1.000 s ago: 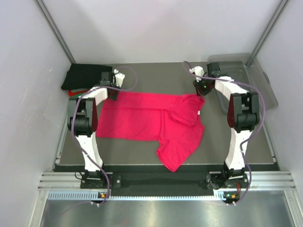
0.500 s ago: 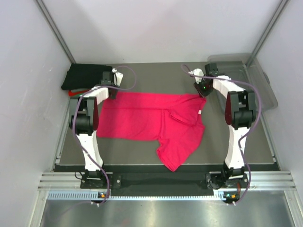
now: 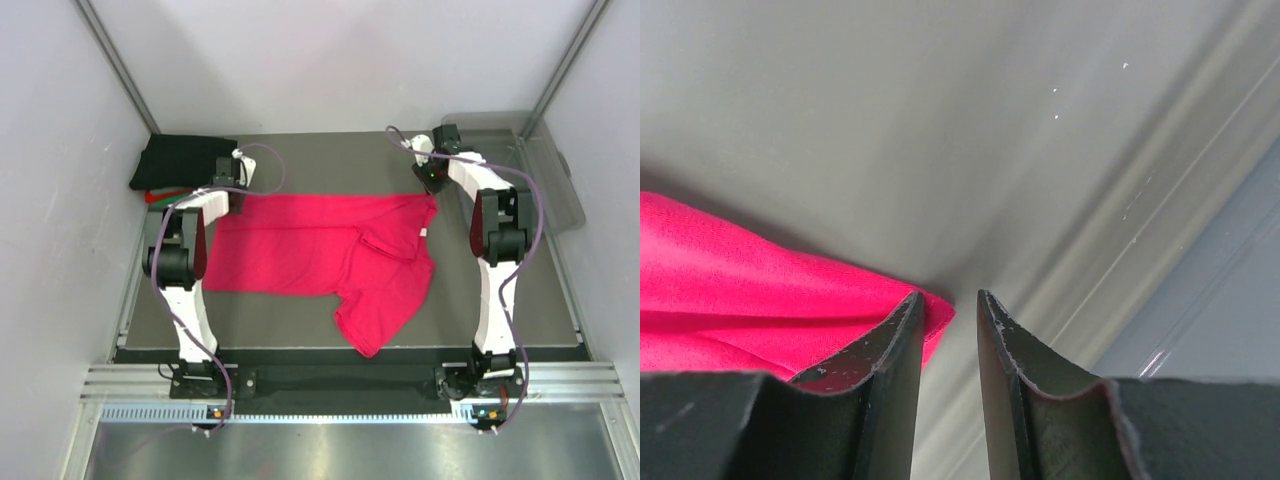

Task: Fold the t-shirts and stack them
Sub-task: Fold the tshirt

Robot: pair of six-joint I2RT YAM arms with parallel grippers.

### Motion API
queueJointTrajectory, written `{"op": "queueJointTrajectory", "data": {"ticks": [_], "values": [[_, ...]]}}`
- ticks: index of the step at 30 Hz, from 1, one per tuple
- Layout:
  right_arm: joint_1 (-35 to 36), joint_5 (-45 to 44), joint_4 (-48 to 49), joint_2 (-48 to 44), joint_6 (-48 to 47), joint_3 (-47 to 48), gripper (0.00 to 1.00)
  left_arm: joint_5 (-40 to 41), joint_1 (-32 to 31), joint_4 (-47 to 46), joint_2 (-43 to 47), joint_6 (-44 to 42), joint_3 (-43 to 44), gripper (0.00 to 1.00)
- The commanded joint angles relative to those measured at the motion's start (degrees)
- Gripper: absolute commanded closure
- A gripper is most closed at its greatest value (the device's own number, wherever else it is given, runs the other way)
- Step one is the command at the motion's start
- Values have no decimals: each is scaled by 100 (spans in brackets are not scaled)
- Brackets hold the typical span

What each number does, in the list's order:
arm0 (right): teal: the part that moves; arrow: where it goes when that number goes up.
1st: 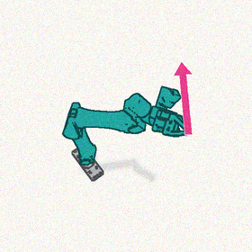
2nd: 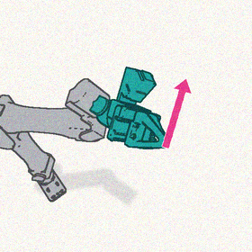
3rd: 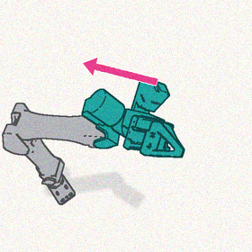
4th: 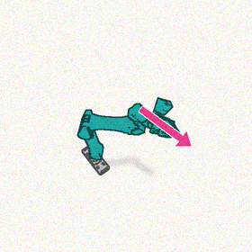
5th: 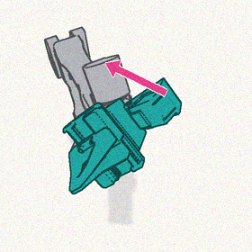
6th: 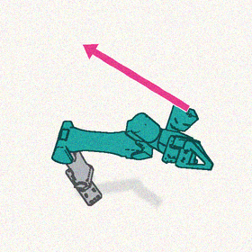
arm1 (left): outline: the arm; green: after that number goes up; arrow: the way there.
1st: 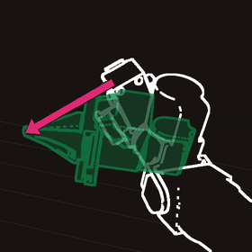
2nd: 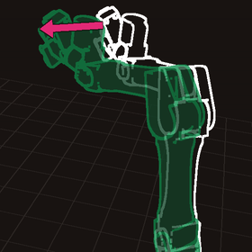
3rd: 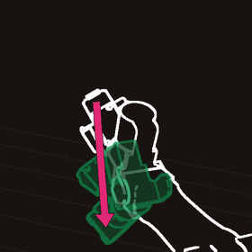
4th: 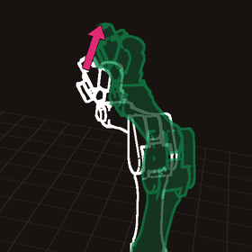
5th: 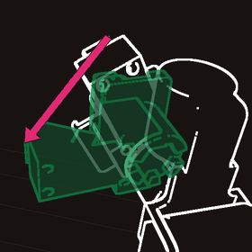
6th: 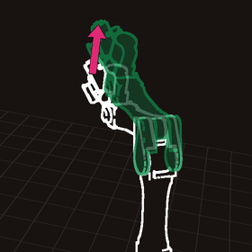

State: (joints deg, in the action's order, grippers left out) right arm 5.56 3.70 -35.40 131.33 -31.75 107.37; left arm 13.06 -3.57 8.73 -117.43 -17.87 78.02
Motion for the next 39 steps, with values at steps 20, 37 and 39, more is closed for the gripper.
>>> {"op": "queueJointTrajectory", "data": {"ticks": [20,37,39], "values": [[155,693,261,-2788,222,-2079,65,-971,-29,339,4078,90,-1623,81],[252,306,-72,-777,292,-297,65,-1280,-29,155,4061,117,-2124,78],[270,236,-116,-662,309,-104,65,-1280,-29,129,4035,108,-2159,78]]}}
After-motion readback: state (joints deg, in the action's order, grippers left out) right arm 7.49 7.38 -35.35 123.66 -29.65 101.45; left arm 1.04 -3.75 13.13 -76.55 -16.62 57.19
